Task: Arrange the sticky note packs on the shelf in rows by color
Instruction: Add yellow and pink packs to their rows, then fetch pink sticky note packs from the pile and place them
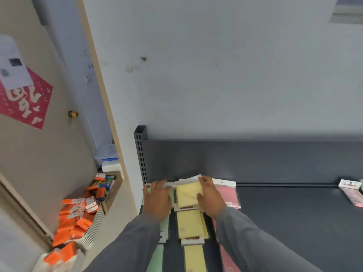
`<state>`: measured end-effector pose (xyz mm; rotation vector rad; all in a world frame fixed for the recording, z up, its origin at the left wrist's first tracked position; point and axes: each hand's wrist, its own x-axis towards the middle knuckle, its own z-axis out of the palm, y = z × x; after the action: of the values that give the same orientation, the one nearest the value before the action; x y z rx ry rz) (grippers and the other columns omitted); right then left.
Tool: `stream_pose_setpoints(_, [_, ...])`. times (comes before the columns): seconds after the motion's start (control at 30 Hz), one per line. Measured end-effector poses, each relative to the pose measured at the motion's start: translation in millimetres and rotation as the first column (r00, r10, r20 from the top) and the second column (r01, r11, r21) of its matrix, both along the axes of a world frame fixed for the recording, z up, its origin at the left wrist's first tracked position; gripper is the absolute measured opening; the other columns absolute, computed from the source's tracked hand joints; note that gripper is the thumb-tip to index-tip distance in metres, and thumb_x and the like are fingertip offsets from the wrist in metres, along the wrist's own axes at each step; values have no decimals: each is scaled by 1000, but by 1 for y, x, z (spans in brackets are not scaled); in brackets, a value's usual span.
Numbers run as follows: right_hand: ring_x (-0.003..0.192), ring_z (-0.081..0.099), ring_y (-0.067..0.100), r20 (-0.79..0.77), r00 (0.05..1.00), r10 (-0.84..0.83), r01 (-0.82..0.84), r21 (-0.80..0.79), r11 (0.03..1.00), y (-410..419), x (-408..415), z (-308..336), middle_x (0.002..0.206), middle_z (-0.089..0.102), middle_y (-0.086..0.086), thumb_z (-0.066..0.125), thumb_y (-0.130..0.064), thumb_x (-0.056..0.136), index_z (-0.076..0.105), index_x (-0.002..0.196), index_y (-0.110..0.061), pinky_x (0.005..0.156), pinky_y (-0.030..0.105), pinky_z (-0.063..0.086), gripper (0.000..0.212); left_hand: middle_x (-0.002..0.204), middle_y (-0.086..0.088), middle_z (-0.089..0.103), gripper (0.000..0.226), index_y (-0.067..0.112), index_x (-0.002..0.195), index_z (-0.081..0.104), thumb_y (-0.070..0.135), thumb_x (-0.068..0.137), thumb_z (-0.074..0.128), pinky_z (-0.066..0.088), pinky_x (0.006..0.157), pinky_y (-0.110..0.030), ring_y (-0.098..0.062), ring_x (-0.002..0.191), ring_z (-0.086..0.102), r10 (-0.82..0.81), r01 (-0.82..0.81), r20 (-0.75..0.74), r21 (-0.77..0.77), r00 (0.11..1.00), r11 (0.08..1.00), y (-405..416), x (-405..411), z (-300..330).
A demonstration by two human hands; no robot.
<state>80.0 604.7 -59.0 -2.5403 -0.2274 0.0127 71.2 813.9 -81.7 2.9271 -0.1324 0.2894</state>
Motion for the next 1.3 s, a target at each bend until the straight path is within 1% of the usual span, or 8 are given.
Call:
stream_pose_setpoints(0.1, [147, 18, 29, 40, 999, -19, 27, -204, 979, 2, -1, -3, 163, 14, 3, 51, -31, 99, 26, 154, -19, 120, 40, 26, 62, 147, 4, 48, 35, 31, 123, 66, 27, 91, 52, 13, 114, -49, -22, 141, 37, -23, 23, 17, -29, 1000, 999, 1, -3, 0])
stream_pose_setpoints(0.2, [148, 14, 32, 143, 988, -65, 106, -298, 949, -4, -7, 3, 164, 12, 6, 44, -35, 101, 25, 155, -20, 120, 43, 22, 59, 150, 2, 44, 43, 31, 136, 55, 41, 96, 43, 7, 115, -48, -22, 142, 34, -44, 43, 75, 4, 996, 999, -9, 1, 4])
stream_pose_setpoints(0.37, [146, 20, 32, 244, 958, -149, 235, -374, 897, -62, -24, 16, 162, 21, 9, 42, -32, 99, 31, 152, -18, 116, 45, 28, 56, 140, 1, 56, 50, 28, 134, 57, 49, 93, 38, 23, 113, -52, -22, 131, 49, -207, 199, 195, 59, 959, 978, -84, 11, 28])
stream_pose_setpoints(0.53, [138, 44, 38, 317, 899, -303, 415, -394, 820, -176, -53, 23, 148, 48, 19, 68, -33, 84, 52, 141, -10, 104, 51, 45, 64, 143, -2, 56, 51, 27, 133, 59, 51, 94, 38, 24, 113, -54, -23, 133, 49, -411, 389, 197, 141, 890, 910, -215, 3, 52])
stream_pose_setpoints(0.73, [129, 54, 40, 289, 834, -470, 552, -440, 709, -344, -109, 26, 138, 58, 21, 81, -35, 69, 61, 133, -8, 96, 51, 52, 72, 143, -4, 56, 55, 24, 132, 62, 52, 94, 34, 26, 112, -57, -26, 132, 50, -525, 507, 176, 139, 833, 851, -394, -26, 62])
stream_pose_setpoints(0.9, [136, 45, 43, 304, 750, -588, 659, -422, 623, -480, -161, 14, 146, 49, 24, 72, -35, 81, 53, 139, -9, 104, 54, 45, 67, 138, -6, 60, 55, 25, 127, 65, 53, 91, 34, 29, 109, -59, -28, 128, 53, -579, 564, 125, 140, 805, 814, -525, -59, 53])
stream_pose_setpoints(1.03, [152, 8, 39, 218, 740, -636, 664, -385, 641, -547, -187, -3, 164, 12, 19, 41, -37, 102, 20, 157, -13, 121, 50, 17, 64, 134, -4, 59, 53, 27, 130, 61, 52, 91, 36, 30, 109, -59, -27, 127, 52, -632, 611, 79, 188, 771, 769, -592, -74, 40])
stream_pose_setpoints(1.3, [150, 14, 40, 193, 750, -632, 650, -392, 651, -623, -160, -9, 161, 22, 19, 48, -32, 98, 26, 155, -11, 120, 50, 20, 65, 146, -2, 48, 47, 29, 134, 52, 49, 91, 49, 23, 107, -54, -26, 135, 42, -624, 604, 44, 207, 780, 770, -686, -27, 38])
